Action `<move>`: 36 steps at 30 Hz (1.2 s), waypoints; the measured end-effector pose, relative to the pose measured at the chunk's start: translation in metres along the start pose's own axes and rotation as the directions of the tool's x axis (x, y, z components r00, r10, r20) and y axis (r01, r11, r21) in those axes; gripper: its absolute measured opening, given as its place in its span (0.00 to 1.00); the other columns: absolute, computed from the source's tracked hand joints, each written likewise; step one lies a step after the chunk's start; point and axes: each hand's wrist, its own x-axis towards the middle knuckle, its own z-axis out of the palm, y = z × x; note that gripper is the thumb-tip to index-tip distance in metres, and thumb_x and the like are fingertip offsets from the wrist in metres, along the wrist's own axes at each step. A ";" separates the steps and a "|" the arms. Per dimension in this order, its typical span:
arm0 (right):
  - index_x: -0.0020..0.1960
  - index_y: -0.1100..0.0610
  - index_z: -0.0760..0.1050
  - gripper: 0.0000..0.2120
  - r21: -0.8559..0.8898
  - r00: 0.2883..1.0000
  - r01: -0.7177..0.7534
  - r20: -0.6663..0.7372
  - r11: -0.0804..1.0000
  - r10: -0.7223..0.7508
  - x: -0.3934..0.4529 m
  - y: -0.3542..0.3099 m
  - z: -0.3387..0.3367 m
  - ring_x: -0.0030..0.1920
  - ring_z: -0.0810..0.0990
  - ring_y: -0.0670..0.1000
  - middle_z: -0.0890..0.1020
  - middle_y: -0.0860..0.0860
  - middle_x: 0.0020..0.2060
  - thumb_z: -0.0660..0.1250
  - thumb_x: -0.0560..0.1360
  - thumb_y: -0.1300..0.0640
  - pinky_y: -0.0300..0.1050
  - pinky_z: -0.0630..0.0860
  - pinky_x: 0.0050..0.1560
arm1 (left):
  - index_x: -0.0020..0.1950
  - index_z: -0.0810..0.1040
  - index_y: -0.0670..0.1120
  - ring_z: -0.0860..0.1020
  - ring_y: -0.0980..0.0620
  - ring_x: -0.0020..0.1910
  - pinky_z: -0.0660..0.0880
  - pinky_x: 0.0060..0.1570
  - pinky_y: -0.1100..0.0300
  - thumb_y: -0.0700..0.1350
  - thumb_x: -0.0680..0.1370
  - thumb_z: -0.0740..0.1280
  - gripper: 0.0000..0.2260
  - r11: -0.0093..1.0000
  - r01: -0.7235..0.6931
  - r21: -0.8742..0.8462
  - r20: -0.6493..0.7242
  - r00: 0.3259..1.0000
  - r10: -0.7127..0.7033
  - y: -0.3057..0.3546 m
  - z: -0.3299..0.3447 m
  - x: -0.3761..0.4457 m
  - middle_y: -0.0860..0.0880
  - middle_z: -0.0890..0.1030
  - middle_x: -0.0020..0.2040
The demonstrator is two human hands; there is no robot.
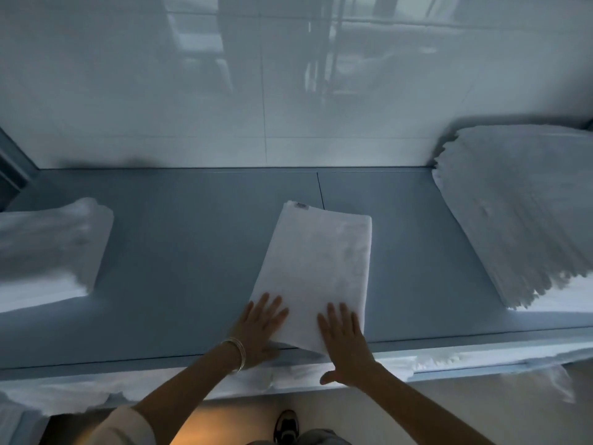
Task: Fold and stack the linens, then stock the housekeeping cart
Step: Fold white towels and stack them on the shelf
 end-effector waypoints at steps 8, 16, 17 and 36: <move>0.61 0.56 0.70 0.43 0.022 0.984 0.072 -0.162 0.997 -0.068 -0.003 0.019 0.008 0.51 0.82 0.62 0.82 0.59 0.54 0.81 0.49 0.61 0.51 0.82 0.45 | 0.75 0.58 0.44 0.54 0.36 0.73 0.50 0.69 0.40 0.65 0.68 0.59 0.42 0.996 -0.048 -0.076 -0.084 0.996 0.042 0.028 0.007 -0.010 0.39 0.59 0.75; 0.47 0.51 0.80 0.32 0.025 0.964 0.071 -0.260 0.997 -0.062 -0.026 0.019 -0.005 0.32 0.78 0.50 0.79 0.48 0.36 0.78 0.44 0.68 0.38 0.72 0.23 | 0.61 0.69 0.48 0.79 0.43 0.58 0.76 0.56 0.48 0.45 0.66 0.64 0.23 0.989 -0.141 -0.041 -0.281 0.952 0.124 0.064 -0.001 -0.010 0.45 0.80 0.59; 0.49 0.51 0.79 0.31 0.010 0.964 0.074 -0.258 0.997 -0.069 -0.030 0.017 -0.009 0.34 0.79 0.51 0.80 0.49 0.37 0.78 0.47 0.67 0.39 0.73 0.26 | 0.60 0.70 0.48 0.81 0.44 0.56 0.77 0.53 0.50 0.43 0.67 0.60 0.21 0.990 -0.137 -0.038 -0.286 0.951 0.120 0.066 -0.003 -0.012 0.46 0.82 0.57; 0.57 0.56 0.78 0.17 0.915 0.918 -0.044 -0.121 0.401 0.378 -0.014 0.127 -0.127 0.54 0.79 0.53 0.81 0.57 0.52 0.74 0.69 0.62 0.36 0.71 0.43 | 0.57 0.78 0.40 0.78 0.47 0.49 0.67 0.42 0.64 0.43 0.70 0.74 0.17 0.759 0.094 -0.644 -0.086 0.977 -0.194 -0.001 -0.168 0.042 0.42 0.81 0.52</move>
